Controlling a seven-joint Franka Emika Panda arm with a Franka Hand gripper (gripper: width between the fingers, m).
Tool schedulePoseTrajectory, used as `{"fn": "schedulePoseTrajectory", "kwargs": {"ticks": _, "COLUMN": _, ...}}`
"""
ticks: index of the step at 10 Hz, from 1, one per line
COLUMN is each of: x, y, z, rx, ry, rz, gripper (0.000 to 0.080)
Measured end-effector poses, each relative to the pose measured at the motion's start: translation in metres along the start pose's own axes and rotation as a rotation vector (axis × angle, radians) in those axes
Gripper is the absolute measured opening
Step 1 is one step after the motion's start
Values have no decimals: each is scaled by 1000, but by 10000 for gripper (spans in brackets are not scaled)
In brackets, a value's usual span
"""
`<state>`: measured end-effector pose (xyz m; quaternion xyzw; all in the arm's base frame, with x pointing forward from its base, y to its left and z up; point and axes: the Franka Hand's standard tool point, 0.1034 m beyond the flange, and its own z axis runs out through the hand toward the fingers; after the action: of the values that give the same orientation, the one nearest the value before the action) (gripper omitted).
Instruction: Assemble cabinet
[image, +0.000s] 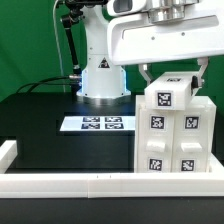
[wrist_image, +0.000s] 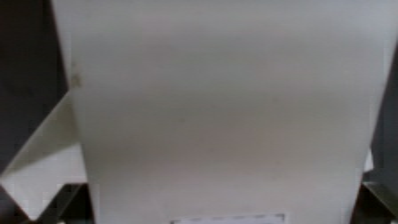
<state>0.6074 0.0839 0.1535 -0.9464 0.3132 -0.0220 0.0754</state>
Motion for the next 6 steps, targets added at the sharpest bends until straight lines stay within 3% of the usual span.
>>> {"fn": "schedulePoseTrajectory", "kwargs": {"ticks": 6, "x": 2, "y": 1, "z": -1, "rx": 6, "ry": -3, "rz": 461, "gripper": 557}}
